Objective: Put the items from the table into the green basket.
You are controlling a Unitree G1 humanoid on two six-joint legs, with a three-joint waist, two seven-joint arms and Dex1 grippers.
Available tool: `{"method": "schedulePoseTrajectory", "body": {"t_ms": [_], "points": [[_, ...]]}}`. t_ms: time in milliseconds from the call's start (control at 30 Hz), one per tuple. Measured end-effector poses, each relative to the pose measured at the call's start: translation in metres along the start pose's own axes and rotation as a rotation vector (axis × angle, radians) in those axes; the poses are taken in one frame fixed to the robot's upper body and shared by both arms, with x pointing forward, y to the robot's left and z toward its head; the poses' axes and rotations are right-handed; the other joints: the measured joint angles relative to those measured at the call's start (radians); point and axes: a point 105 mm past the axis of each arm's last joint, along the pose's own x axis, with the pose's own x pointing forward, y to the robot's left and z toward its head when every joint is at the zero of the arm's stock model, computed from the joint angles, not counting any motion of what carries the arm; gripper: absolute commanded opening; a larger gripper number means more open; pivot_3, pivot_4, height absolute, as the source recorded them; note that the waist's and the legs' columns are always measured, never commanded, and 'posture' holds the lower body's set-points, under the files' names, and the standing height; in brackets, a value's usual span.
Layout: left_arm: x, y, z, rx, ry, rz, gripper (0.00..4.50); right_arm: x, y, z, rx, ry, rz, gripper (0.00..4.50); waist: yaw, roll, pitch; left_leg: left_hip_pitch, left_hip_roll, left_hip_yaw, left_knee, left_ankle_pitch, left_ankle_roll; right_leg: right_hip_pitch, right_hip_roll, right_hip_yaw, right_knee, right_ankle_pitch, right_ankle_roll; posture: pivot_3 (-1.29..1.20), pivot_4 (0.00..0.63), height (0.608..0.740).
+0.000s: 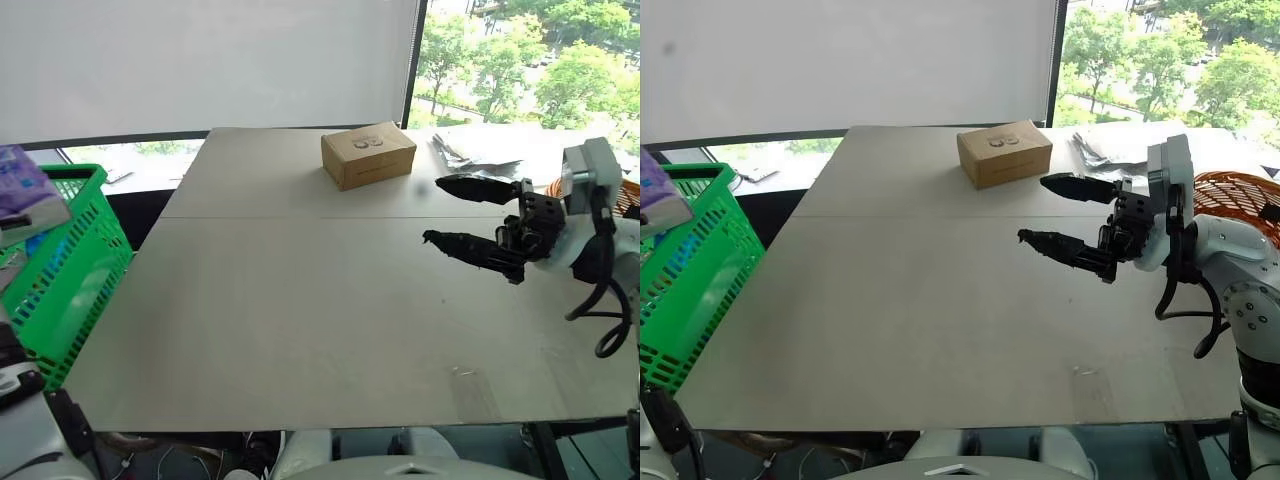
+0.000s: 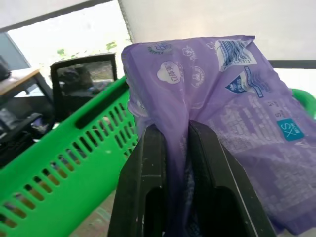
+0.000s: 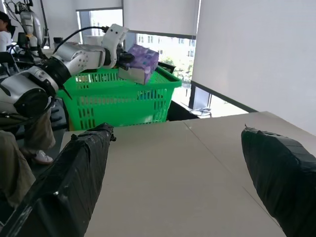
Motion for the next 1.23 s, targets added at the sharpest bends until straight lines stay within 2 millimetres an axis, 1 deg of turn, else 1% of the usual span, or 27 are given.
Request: {"method": "schedulePoseTrajectory", "body": {"t_ms": [100, 200, 300, 333, 467, 533, 567, 600, 633, 700, 733, 767, 800, 833, 900, 933, 967, 1000, 1067, 1100, 1133, 1167, 1233], "points": [[0.0, 0.005, -0.004, 0.005, 0.01, 0.017, 0.59, 0.0, 0.0, 0.0, 0.003, -0.004, 0.002, 4.5, 0.01, -0.002, -0.001, 0.0, 0.0, 0.0, 0.0, 0.0, 0.0, 0.0, -0.001, -0.001, 0.0, 0.0, 0.0, 0.14, 0.0, 0.74], [-0.001, 0.005, -0.014, 0.011, 0.036, 0.032, 1.47, 0.0, 0.0, -0.001, 0.005, -0.004, 0.003, 4.5, 0.02, -0.006, -0.004, 0.0, 0.0, -0.001, 0.0, 0.0, 0.0, 0.0, -0.001, -0.001, 0.0, 0.0, 0.0, 0.15, 0.0, 0.74], [-0.001, 0.004, -0.019, 0.012, 0.047, 0.031, 2.9, 0.0, 0.0, -0.001, 0.006, -0.004, 0.003, 4.5, 0.026, -0.01, -0.007, 0.0, 0.0, 0.0, 0.0, 0.0, 0.0, 0.0, -0.001, -0.001, 0.0, 0.0, 0.0, 0.15, 0.0, 0.74], [-0.001, 0.004, -0.018, 0.011, 0.045, 0.03, 3.27, 0.0, 0.0, -0.001, 0.005, -0.004, 0.003, 4.5, 0.028, -0.011, -0.007, -0.001, 0.0, 0.0, 0.0, 0.0, 0.0, 0.0, -0.001, -0.001, -0.001, 0.0, 0.0, 0.15, 0.0, 0.74], [-0.002, -0.004, -0.014, -0.025, 0.011, 0.009, 3.27, -0.001, -0.002, -0.001, 0.006, -0.002, 0.001, 4.5, 0.032, -0.011, -0.007, -0.001, 0.0, 0.0, 0.0, 0.0, 0.0, 0.0, -0.001, -0.001, -0.001, 0.0, 0.0, 0.15, 0.0, 0.74], [-0.004, -0.021, -0.009, -0.066, -0.036, -0.063, 3.27, -0.002, -0.004, -0.003, 0.008, 0.003, -0.008, 4.5, 0.035, -0.011, -0.007, -0.001, 0.0, 0.0, 0.0, 0.0, 0.0, 0.0, -0.001, -0.001, -0.001, 0.0, 0.0, 0.15, 0.0, 0.74], [-0.009, -0.036, -0.005, -0.093, -0.068, -0.133, 3.27, -0.004, -0.005, -0.007, 0.009, 0.013, -0.022, 4.5, 0.038, -0.013, -0.008, -0.001, 0.0, 0.0, 0.0, 0.0, 0.0, 0.0, -0.001, -0.001, -0.001, 0.0, 0.0, 0.15, 0.0, 0.74], [-0.01, -0.041, -0.004, -0.097, -0.074, -0.158, 3.27, -0.005, -0.005, -0.009, 0.012, 0.017, -0.028, 4.5, 0.039, -0.013, -0.008, -0.001, 0.0, 0.0, 0.0, 0.0, 0.0, 0.0, -0.001, -0.001, -0.001, 0.0, 0.0, 0.15, 0.0, 0.74], [-0.015, -0.054, -0.005, -0.107, -0.085, -0.229, 3.27, -0.008, -0.007, -0.013, 0.013, 0.026, -0.052, 4.5, 0.039, -0.013, -0.009, -0.002, 0.0, 0.0, 0.0, 0.0, 0.0, -0.001, -0.001, -0.001, -0.002, 0.0, 0.0, 0.15, 0.0, 0.74], [-0.029, -0.081, -0.009, -0.109, -0.104, -0.378, 3.27, -0.019, -0.012, -0.028, 0.036, 0.056, -0.117, 4.5, 0.04, -0.013, -0.011, -0.003, 0.0, 0.0, 0.0, 0.0, 0.0, -0.001, -0.002, -0.001, -0.003, 0.0, 0.0, 0.15, 0.0, 0.74], [-0.042, -0.1, -0.015, -0.12, -0.108, -0.487, 3.27, -0.027, -0.015, -0.04, 0.053, 0.082, -0.159, 4.5, 0.04, -0.013, -0.011, -0.004, 0.0, 0.0, 0.0, 0.0, 0.0, -0.001, -0.002, -0.001, -0.002, 0.0, 0.0, 0.15, 0.0, 0.74], [-0.059, -0.121, -0.025, -0.124, -0.102, -0.612, 3.27, -0.037, -0.018, -0.056, 0.073, 0.112, -0.214, 4.5, 0.04, -0.013, -0.011, -0.004, 0.0, 0.001, 0.0, 0.0, 0.0, -0.001, -0.002, -0.001, -0.003, 0.0, 0.0, 0.15, 0.0, 0.74], [-0.071, -0.134, -0.034, -0.12, -0.087, -0.695, 3.27, -0.045, -0.021, -0.066, 0.087, 0.126, -0.255, 4.5, 0.04, -0.013, -0.011, -0.004, 0.0, 0.001, 0.001, 0.0, 0.0, -0.001, -0.002, -0.001, -0.002, 0.0, 0.0, 0.15, 0.0, 0.74], [-0.088, -0.15, -0.044, -0.105, -0.073, -0.788, 3.27, -0.054, -0.026, -0.076, 0.087, 0.135, -0.312, 4.5, 0.039, -0.013, -0.011, -0.004, 0.0, 0.002, 0.001, 0.0, 0.0, -0.002, -0.002, -0.001, -0.002, 0.0, 0.0, 0.15, 0.0, 0.74], [-0.135, -0.184, -0.066, -0.069, -0.04, -1.005, 3.27, -0.082, -0.038, -0.094, 0.075, 0.138, -0.479, 4.5, 0.034, -0.011, -0.011, -0.003, 0.0, 0.003, 0.001, 0.0, 0.0, -0.001, -0.002, 0.0, -0.002, 0.0, 0.0, 0.14, 0.0, 0.74], [-0.153, -0.196, -0.073, -0.075, -0.024, -1.08, 3.27, -0.093, -0.042, -0.101, 0.07, 0.15, -0.538, 4.5, 0.035, -0.009, -0.011, -0.003, 0.0, 0.003, 0.001, 0.0, 0.0, -0.001, -0.002, 0.0, 0.0, 0.0, 0.0, 0.13, 0.0, 0.74], [-0.167, -0.205, -0.078, -0.076, -0.012, -1.132, 3.27, -0.103, -0.045, -0.105, 0.062, 0.161, -0.582, 4.5, 0.035, -0.008, -0.011, -0.001, 0.0, 0.003, 0.001, 0.0, 0.0, -0.001, -0.001, 0.0, 0.001, 0.0, 0.0, 0.13, 0.0, 0.74], [-0.177, -0.209, -0.08, -0.077, -0.007, -1.161, 3.27, -0.11, -0.046, -0.108, 0.043, 0.173, -0.611, 4.5, 0.033, -0.007, -0.011, 0.001, 0.001, 0.003, 0.001, 0.0, 0.0, 0.0, 0.0, 0.0, 0.002, 0.0, 0.0, 0.13, 0.0, 0.74], [-0.19, -0.215, -0.083, -0.069, -0.009, -1.197, 3.27, -0.125, -0.046, -0.114, 0.011, 0.203, -0.659, 4.5, 0.033, 0.0, -0.013, 0.006, 0.001, 0.003, 0.0, 0.0, 0.0, 0.006, 0.0, 0.0, 0.003, 0.0, -0.001, 0.13, 0.0, 0.74], [-0.195, -0.217, -0.088, -0.065, 0.002, -1.209, 3.27, -0.131, -0.045, -0.119, 0.009, 0.22, -0.674, 4.5, 0.033, 0.004, -0.015, 0.01, 0.001, 0.003, 0.0, 0.0, 0.0, 0.01, 0.0, 0.0, 0.001, 0.0, -0.001, 0.13, 0.0, 0.74], [-0.203, -0.22, -0.098, -0.074, 0.037, -1.226, 3.27, -0.141, -0.041, -0.129, 0.019, 0.253, -0.693, 4.5, 0.033, 0.009, -0.018, 0.012, 0.001, 0.003, -0.001, 0.0, 0.001, 0.014, 0.0, 0.0, -0.001, 0.0, -0.001, 0.13, 0.0, 0.74], [-0.209, -0.222, -0.106, -0.08, 0.065, -1.24, 3.27, -0.147, -0.038, -0.138, 0.04, 0.273, -0.708, 4.5, 0.033, 0.011, -0.017, 0.014, 0.001, 0.003, -0.001, 0.0, 0.001, 0.016, 0.0, 0.0, -0.002, 0.0, -0.001, 0.14, 0.0, 0.74], [-0.215, -0.225, -0.112, -0.091, 0.09, -1.256, 3.27, -0.151, -0.036, -0.147, 0.043, 0.3, -0.713, 4.5, 0.033, 0.012, -0.017, 0.014, 0.001, 0.003, 0.0, 0.0, 0.001, 0.016, 0.0, 0.0, -0.001, 0.0, -0.001, 0.14, 0.0, 0.74]]}}
